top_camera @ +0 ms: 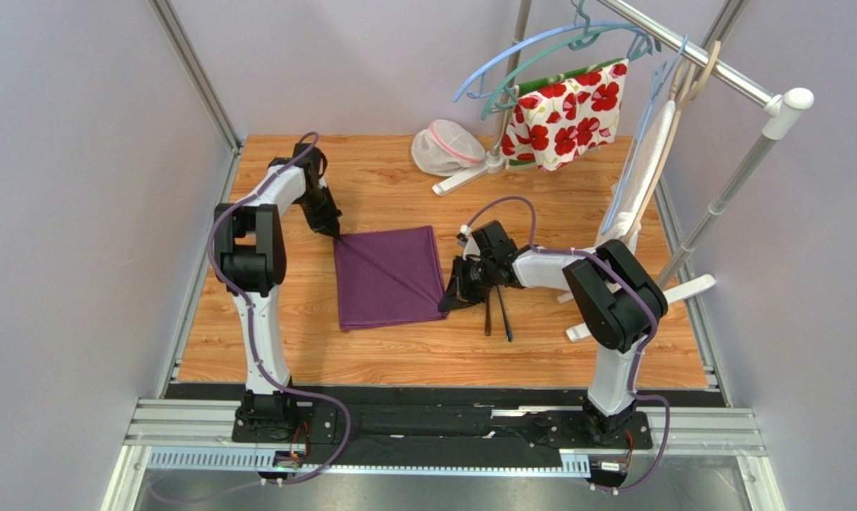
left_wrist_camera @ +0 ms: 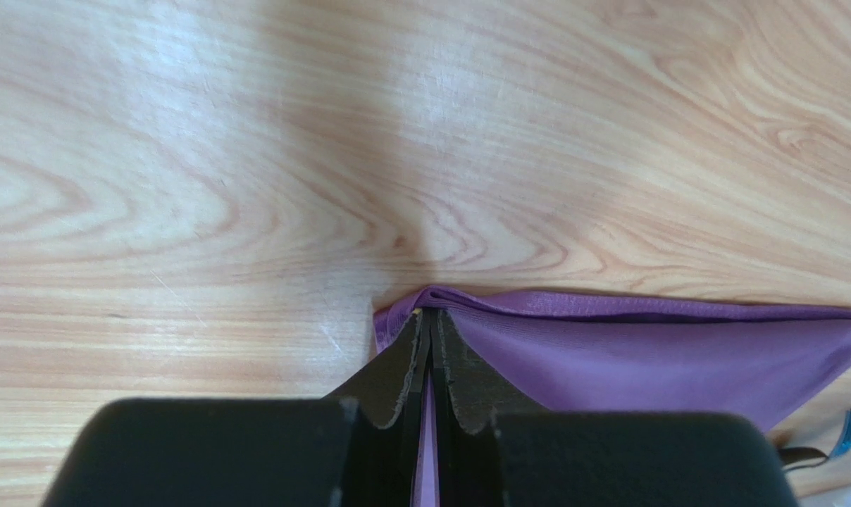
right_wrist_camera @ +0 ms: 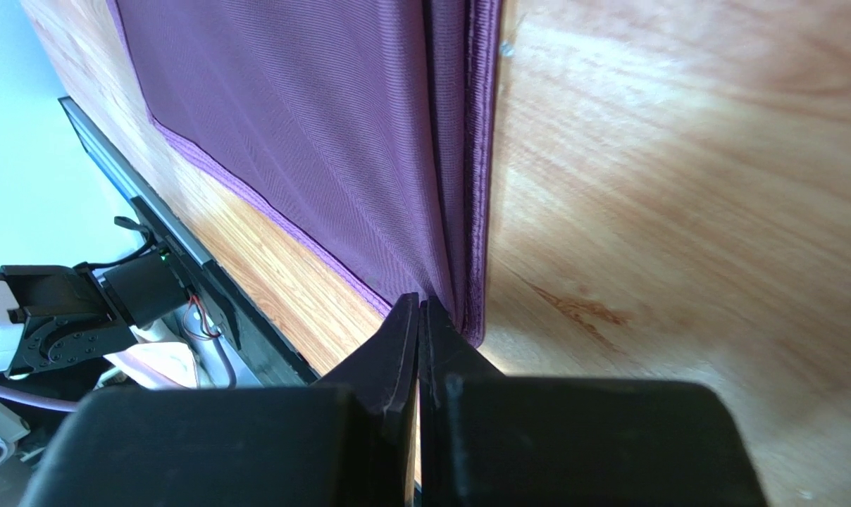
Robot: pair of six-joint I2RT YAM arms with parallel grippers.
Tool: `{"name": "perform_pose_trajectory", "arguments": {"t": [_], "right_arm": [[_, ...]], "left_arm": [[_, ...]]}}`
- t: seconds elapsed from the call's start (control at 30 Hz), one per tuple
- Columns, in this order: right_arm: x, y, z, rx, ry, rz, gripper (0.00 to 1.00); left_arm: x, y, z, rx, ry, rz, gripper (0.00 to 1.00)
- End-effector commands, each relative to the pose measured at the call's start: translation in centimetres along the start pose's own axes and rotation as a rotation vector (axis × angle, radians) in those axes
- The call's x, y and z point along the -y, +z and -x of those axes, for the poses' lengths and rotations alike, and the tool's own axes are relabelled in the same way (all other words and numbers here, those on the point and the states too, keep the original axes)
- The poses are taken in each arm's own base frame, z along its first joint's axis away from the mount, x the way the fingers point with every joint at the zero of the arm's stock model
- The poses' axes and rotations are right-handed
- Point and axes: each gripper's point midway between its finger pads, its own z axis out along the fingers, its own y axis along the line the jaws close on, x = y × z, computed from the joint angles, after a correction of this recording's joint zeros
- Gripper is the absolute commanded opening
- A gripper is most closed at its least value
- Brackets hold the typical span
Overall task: Fold the napkin into a case and place the utensils inside
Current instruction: Rotate the lower triangle-folded napkin at the center of the board.
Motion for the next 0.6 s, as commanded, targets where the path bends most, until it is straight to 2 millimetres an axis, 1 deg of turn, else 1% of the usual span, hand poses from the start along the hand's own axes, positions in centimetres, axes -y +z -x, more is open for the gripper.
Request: {"name": "perform_pose_trajectory", "arguments": {"t": [0.0, 0.03, 0.07, 0.1, 0.13, 0.17, 0.2, 0.23, 0.3, 0.33, 0.37, 0.4, 0.43, 0.5, 0.53, 0.57], "right_arm": [[5.5, 0.0, -0.6, 0.001, 0.037, -0.206, 0.0], [5.0, 0.0, 0.0, 0.007, 0.025, -0.202, 0.0], [5.2, 0.0, 0.4, 0.014, 0.016, -0.22, 0.0], [5.3, -0.1, 0.4, 0.007, 0.016, -0.232, 0.0], [4.9, -0.1, 1.1, 0.019, 0.006, -0.232, 0.0], [5.2, -0.2, 1.4, 0.028, -0.003, -0.254, 0.0], [5.3, -0.5, 1.9, 0.032, -0.02, -0.281, 0.0], [5.4, -0.8, 2.3, 0.045, -0.028, -0.295, 0.0], [5.7, -1.0, 2.3, 0.036, -0.045, -0.318, 0.0], [5.5, -1.2, 2.8, 0.046, -0.056, -0.325, 0.0], [5.7, -1.4, 2.7, 0.038, -0.062, -0.342, 0.0], [5.7, -1.6, 2.9, 0.043, -0.068, -0.35, 0.0], [5.6, -1.8, 3.6, 0.061, -0.08, -0.367, 0.0], [5.6, -2.3, 3.9, 0.061, -0.093, -0.392, 0.0], [5.0, -2.5, 4.7, 0.076, -0.102, -0.389, 0.01], [4.8, -2.7, 4.7, 0.069, -0.105, -0.392, 0.01]], "left_arm": [[-1.9, -0.1, 2.1, 0.03, 0.024, 0.079, 0.09], [-1.9, -0.2, 1.9, 0.026, 0.019, 0.074, 0.09], [-1.5, -0.2, 1.9, 0.035, 0.016, 0.053, 0.09], [-1.5, -0.8, 1.6, 0.04, 0.009, 0.052, 0.09], [-1.6, -1.2, 1.6, 0.045, 0.009, 0.057, 0.09], [-1.8, -1.6, 1.5, 0.053, 0.008, 0.063, 0.1], [-1.9, -3.2, 0.9, 0.072, 0.001, 0.062, 0.11], [-2.0, -4.3, 0.4, 0.089, -0.005, 0.061, 0.12], [-2.0, -5.4, 0.1, 0.116, -0.01, 0.047, 0.13], [-1.8, -6.6, -0.5, 0.129, -0.014, 0.024, 0.14], [-1.4, -7.1, -0.9, 0.136, -0.014, 0.006, 0.14], [-1.0, -7.4, -0.9, 0.156, -0.011, -0.019, 0.14], [-0.3, -7.9, -1.8, 0.152, -0.009, -0.054, 0.14], [0.7, -8.1, -2.7, 0.147, 0.007, -0.077, 0.14], [1.1, -8.0, -3.3, 0.133, 0.01, -0.094, 0.14], [1.5, -7.9, -3.6, 0.127, 0.015, -0.101, 0.13]]}}
